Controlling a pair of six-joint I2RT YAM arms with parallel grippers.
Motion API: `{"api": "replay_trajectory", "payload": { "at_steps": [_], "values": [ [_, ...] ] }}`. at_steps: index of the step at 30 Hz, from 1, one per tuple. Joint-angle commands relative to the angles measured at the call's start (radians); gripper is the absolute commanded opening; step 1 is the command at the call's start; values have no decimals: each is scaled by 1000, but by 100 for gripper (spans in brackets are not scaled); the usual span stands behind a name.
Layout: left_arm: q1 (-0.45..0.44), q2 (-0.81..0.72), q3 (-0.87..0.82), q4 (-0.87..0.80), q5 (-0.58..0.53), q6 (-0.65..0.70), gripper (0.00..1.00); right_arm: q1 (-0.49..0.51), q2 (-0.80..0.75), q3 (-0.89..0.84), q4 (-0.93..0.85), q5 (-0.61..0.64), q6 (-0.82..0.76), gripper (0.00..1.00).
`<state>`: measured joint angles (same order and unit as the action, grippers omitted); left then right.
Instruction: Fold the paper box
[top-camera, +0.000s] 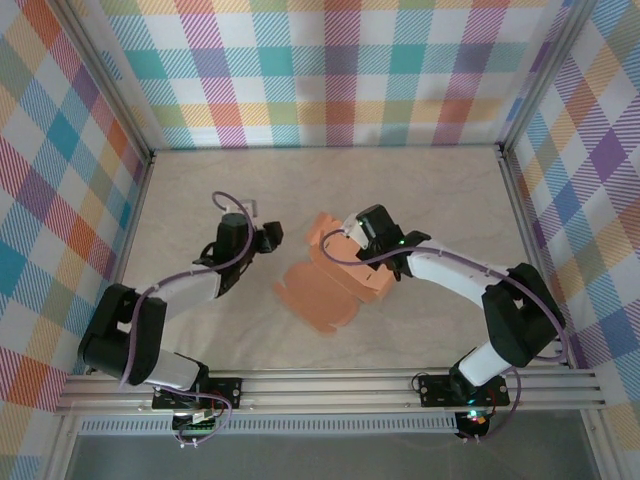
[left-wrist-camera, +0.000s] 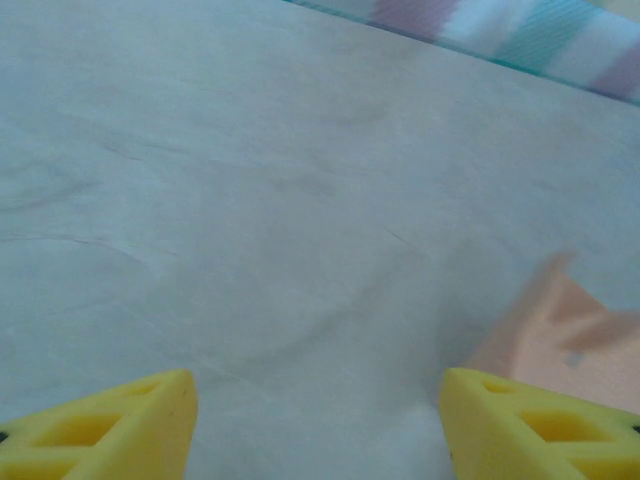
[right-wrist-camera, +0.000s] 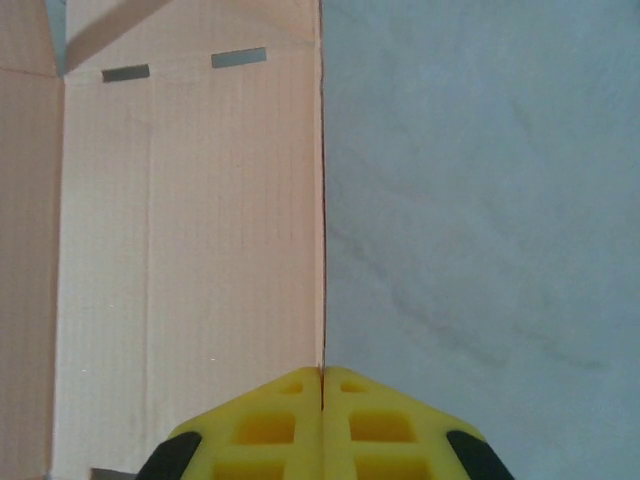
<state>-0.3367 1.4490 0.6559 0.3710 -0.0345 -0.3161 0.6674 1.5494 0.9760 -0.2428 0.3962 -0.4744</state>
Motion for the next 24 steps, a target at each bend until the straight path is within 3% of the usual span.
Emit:
{"api": "replay_trajectory", "payload": {
  "at_steps": [1,11,19,24],
  "values": [
    [65,50,51,14,71,-45,66,33,43,-26,134,191,-169,0],
    [119,231,193,53,141,-57,67,110,59,-76,377,402,-359,0],
    [127,305,271,-14,209,-17,68,180,68,-158,586,479,-509,0],
    [131,343,302,-24,253,-17,68,219,140,-227,829,516,-678,0]
  ]
}}
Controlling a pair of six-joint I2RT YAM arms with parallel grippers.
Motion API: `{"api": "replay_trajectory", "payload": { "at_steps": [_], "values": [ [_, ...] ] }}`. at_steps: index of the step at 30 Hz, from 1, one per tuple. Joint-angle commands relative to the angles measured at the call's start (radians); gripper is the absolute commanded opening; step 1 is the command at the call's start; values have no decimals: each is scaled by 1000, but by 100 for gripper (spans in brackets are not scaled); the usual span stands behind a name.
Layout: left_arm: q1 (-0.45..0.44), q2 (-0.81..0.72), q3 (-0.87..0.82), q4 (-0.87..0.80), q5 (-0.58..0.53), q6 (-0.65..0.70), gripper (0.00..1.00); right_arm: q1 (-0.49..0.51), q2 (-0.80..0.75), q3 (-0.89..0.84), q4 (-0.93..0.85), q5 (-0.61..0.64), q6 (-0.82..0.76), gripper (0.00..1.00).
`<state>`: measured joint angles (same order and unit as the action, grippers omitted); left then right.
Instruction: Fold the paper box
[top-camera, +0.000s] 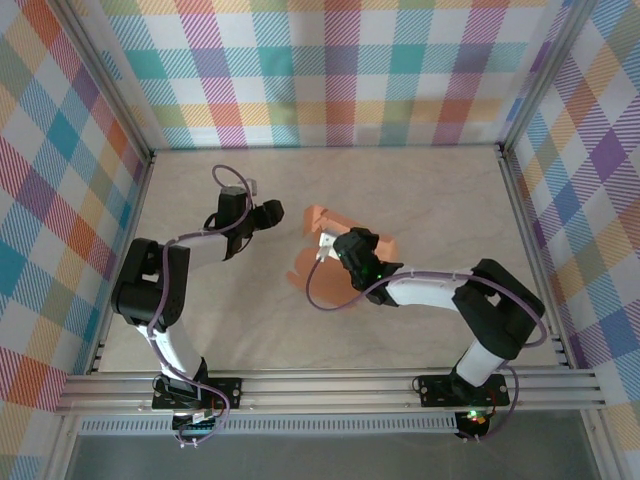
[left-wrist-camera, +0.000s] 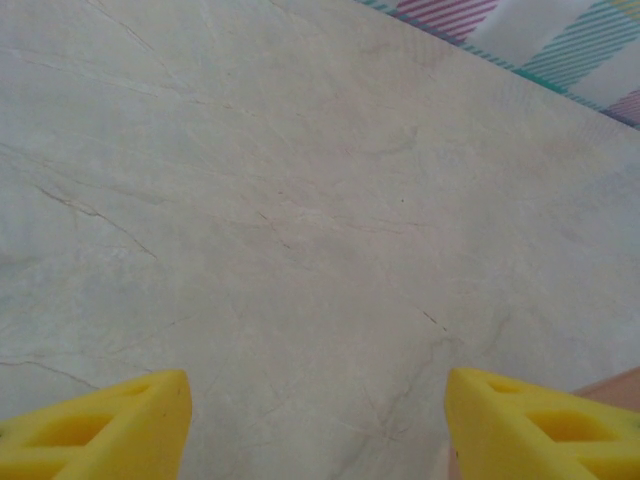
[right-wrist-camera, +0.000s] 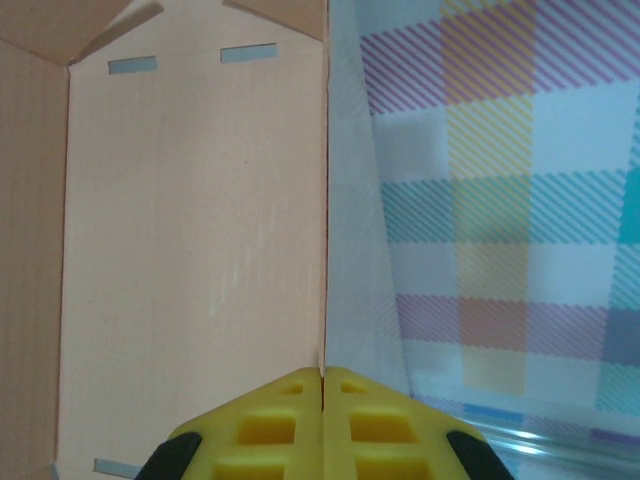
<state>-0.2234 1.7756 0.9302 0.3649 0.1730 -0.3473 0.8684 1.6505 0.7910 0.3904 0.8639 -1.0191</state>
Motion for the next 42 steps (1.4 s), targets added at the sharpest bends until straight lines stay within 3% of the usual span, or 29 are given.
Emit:
{"api": "replay_trajectory", "payload": {
  "at_steps": [1,17,24,34,42],
  "values": [
    [18,18,27,-20,45,14,68,21,48,-50,231,53,-154,0],
    [21,88,82,-65,79,35,68,40,205,-115,716,94,-414,0],
    [21,176,211,-167,62,34,65,48,177,-117,658,92,-371,0],
    [3,235,261,-115,329,131,55,50,138,-105,554,88,-278,0],
    [-21,209,200,-29,434,166,53,49,131,-95,504,80,-220,0]
  ]
}}
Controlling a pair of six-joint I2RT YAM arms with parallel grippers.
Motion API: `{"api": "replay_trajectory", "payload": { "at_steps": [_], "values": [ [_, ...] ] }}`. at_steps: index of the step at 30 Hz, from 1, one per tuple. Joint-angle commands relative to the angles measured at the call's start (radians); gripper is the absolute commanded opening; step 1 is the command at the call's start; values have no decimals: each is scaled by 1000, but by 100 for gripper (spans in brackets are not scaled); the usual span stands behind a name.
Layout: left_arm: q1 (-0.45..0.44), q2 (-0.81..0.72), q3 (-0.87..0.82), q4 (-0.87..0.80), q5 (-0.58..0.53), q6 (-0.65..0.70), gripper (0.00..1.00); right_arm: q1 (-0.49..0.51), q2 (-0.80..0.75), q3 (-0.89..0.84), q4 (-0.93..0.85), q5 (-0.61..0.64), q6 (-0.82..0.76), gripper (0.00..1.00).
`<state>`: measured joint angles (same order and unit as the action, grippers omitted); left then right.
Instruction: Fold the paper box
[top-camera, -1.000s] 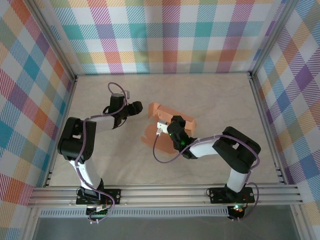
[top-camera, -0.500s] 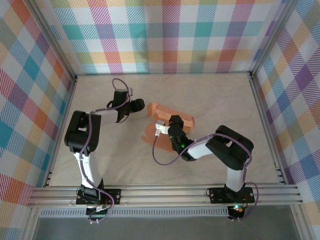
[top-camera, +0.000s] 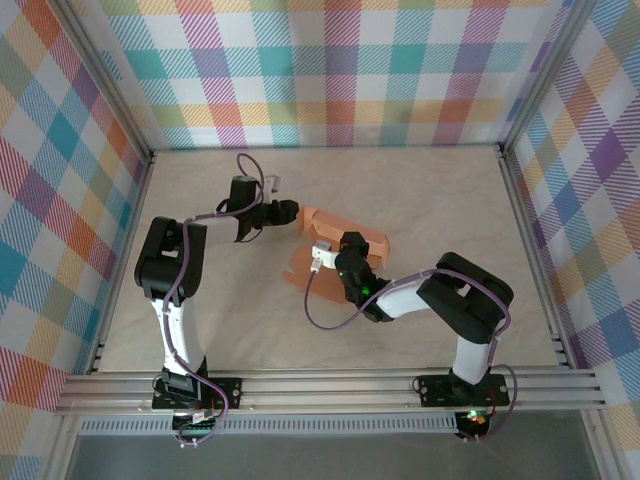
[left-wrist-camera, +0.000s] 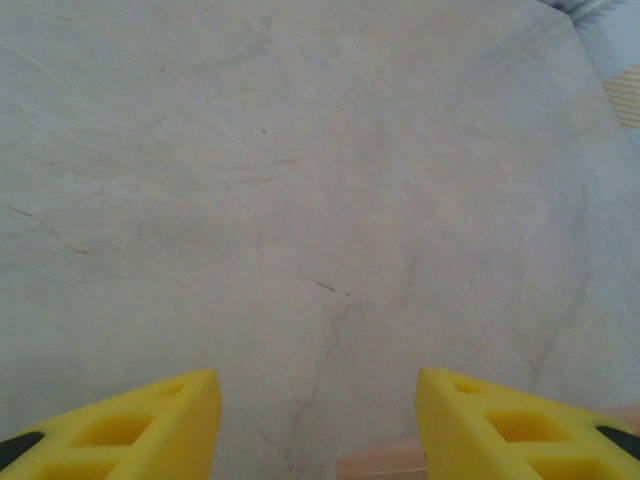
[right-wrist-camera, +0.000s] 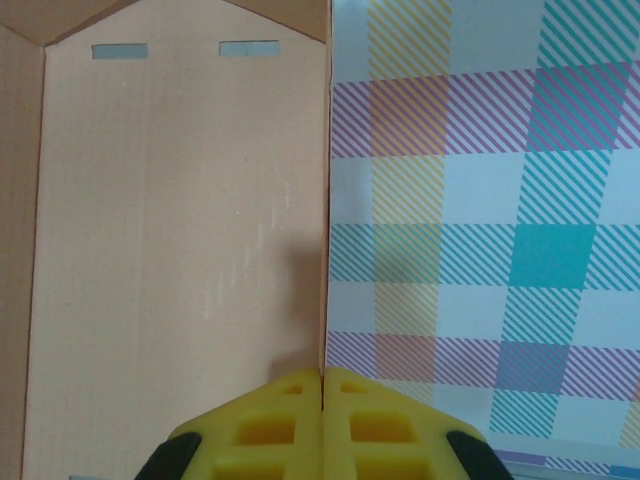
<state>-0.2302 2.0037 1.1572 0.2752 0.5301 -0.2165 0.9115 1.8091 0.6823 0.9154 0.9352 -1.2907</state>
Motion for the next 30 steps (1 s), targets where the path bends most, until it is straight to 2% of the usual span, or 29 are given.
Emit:
{"api": "replay_trajectory", "payload": {
  "at_steps": [1,6,10,13,25,30],
  "values": [
    [-16,-26,-35,66,83,43,53,6,-31,14,-32,8,60,0],
    [-32,-50,-74,86,122,68,50,3,-46,17,-73,7,90,0],
    [-46,-74,-131,147,140,87,45,0,-55,16,-98,3,115,0],
    [-53,-89,-164,197,146,96,45,-2,-61,18,-108,-3,126,0],
    [-85,-119,-195,202,221,196,40,-10,-77,29,-175,-18,170,0],
    [-103,-118,-202,220,216,201,38,-11,-81,33,-198,-25,189,0]
  ]
}}
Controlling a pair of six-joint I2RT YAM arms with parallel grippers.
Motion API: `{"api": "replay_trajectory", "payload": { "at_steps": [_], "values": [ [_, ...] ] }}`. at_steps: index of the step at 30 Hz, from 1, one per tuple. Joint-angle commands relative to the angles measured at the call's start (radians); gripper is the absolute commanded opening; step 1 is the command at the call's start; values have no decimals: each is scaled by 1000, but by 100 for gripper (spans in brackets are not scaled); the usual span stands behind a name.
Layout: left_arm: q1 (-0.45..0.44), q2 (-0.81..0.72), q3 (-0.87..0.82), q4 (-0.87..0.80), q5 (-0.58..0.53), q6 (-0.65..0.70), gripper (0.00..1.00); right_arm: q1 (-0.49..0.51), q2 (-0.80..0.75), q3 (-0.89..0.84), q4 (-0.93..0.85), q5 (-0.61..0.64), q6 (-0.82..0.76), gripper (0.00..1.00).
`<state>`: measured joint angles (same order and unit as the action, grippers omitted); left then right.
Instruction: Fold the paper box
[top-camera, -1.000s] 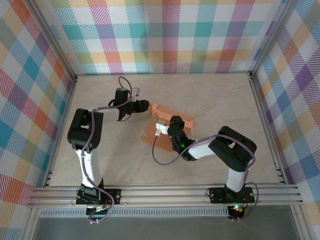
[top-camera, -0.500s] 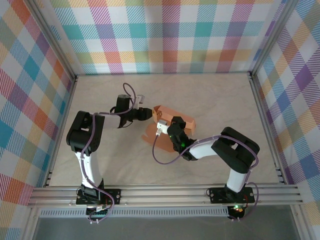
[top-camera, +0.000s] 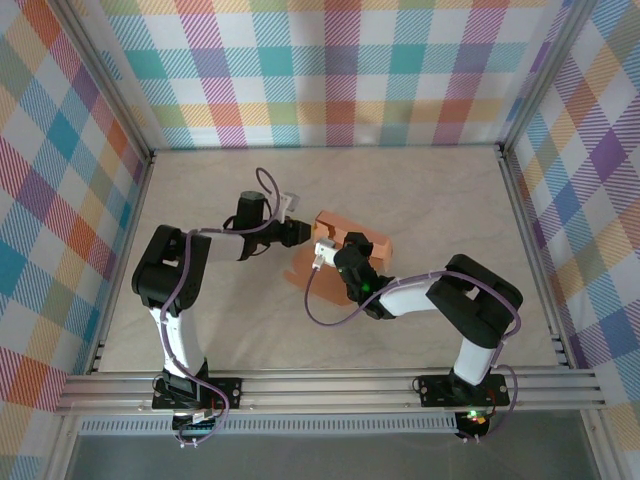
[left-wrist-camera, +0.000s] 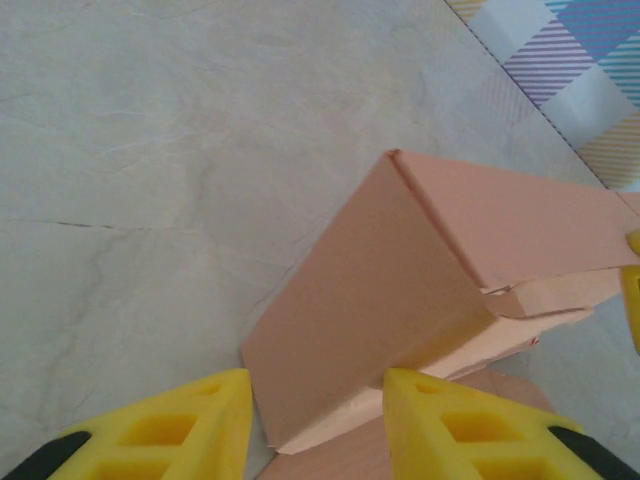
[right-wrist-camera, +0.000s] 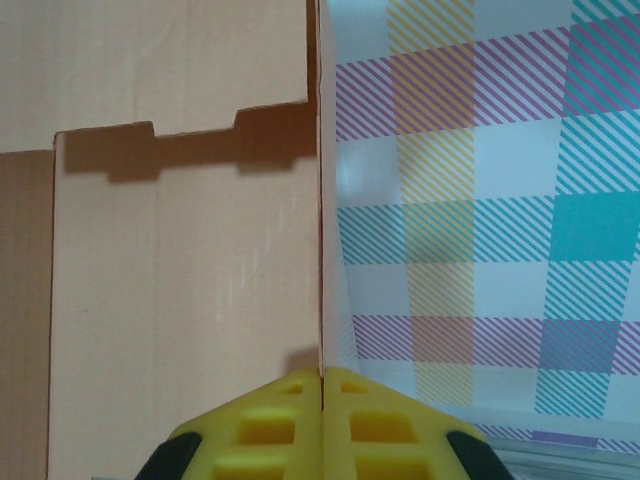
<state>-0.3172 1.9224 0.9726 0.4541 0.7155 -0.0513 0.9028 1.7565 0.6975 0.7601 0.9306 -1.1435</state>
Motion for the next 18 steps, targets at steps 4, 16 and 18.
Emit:
{"api": "replay_trajectory", "payload": {
  "at_steps": [4,16,18],
  "values": [
    [-24,-44,-43,79,11,32,36,-4,-27,21,-57,-26,52,0],
    [-83,-18,-55,151,-13,38,22,-3,-36,27,-103,-33,86,0],
    [-90,-17,-55,151,-15,47,22,-4,-36,27,-106,-33,86,0]
  ]
}}
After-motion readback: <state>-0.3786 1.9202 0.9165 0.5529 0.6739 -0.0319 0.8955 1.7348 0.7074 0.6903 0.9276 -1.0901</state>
